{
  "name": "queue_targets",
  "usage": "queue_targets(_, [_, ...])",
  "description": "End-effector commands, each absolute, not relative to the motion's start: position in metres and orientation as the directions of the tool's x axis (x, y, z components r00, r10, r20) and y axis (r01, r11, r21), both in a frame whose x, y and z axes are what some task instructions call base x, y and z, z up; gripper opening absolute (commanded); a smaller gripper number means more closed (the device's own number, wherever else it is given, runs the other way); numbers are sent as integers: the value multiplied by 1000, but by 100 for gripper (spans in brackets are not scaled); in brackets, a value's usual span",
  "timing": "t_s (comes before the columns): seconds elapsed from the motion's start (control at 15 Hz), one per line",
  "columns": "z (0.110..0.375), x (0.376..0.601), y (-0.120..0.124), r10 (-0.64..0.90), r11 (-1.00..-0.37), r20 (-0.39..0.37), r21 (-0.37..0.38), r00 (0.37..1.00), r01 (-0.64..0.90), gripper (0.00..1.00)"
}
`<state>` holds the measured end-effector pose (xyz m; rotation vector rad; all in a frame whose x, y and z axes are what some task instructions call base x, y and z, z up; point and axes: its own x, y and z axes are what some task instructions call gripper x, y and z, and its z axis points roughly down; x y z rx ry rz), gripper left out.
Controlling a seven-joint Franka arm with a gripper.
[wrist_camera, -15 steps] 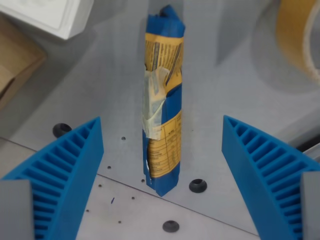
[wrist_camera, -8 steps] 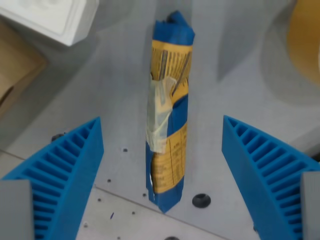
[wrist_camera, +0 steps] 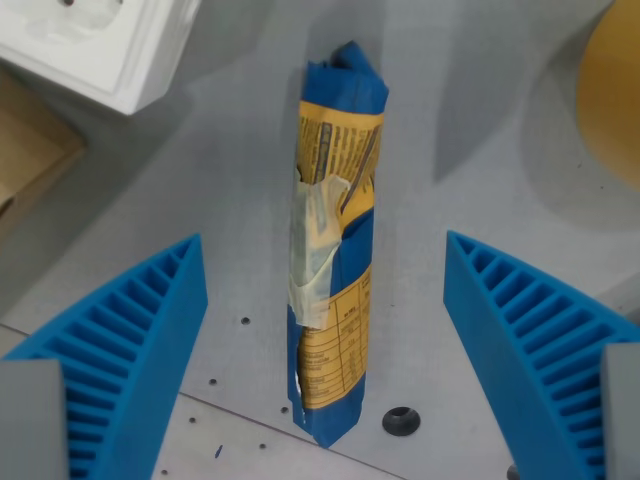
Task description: Pick up the blue bag
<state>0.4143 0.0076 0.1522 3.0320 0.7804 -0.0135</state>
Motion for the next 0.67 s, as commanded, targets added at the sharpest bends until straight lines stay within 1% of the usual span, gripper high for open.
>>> queue_targets(0.07, [154,413,6,497,-867,-1,50,868,496,100])
queue_targets(0.4, [129,421,10,497,-866,12,57,868,496,100])
queue_targets(0.47, [124,420,9,496,-867,10,57,868,495,0])
queue_targets(0.67, [124,420,9,496,-867,10,57,868,495,0])
